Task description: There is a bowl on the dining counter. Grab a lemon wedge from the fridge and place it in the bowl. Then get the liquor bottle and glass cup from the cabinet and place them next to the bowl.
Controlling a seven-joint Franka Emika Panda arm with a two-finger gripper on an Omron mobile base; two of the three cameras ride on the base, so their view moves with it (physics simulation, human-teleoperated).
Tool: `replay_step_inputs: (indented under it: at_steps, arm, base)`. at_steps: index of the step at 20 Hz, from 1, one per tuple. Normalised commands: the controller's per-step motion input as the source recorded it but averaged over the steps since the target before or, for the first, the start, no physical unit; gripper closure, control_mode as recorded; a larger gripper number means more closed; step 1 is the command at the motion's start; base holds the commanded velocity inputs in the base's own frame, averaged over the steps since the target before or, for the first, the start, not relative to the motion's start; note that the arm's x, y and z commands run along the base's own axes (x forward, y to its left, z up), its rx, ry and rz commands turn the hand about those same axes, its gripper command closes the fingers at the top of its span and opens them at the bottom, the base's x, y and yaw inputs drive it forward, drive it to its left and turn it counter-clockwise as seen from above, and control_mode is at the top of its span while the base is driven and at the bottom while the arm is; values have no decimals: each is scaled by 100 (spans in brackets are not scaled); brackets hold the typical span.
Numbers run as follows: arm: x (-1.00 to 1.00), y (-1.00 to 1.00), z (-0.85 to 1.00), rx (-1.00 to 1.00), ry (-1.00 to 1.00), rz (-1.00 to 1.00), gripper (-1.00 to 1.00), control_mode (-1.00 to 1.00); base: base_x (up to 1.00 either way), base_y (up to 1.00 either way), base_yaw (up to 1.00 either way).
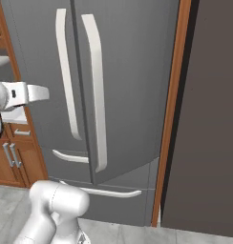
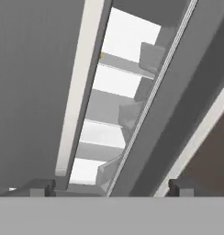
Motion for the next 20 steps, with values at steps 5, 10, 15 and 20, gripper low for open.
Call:
replay_step_inputs:
  at_steps: [5, 10, 15, 20]
  arm:
    - [69, 63, 20, -9, 28, -2, -100, -100]
    - [49, 7, -20, -8, 6, -6, -100, -100]
    - [92, 0, -35, -9, 4, -2, -100, -100]
    - [87, -17, -47, -1, 1, 0, -100, -100]
  base:
    - [0, 0, 0]
    - [0, 0, 0]
    - [0, 0, 0]
    - [0, 0, 0]
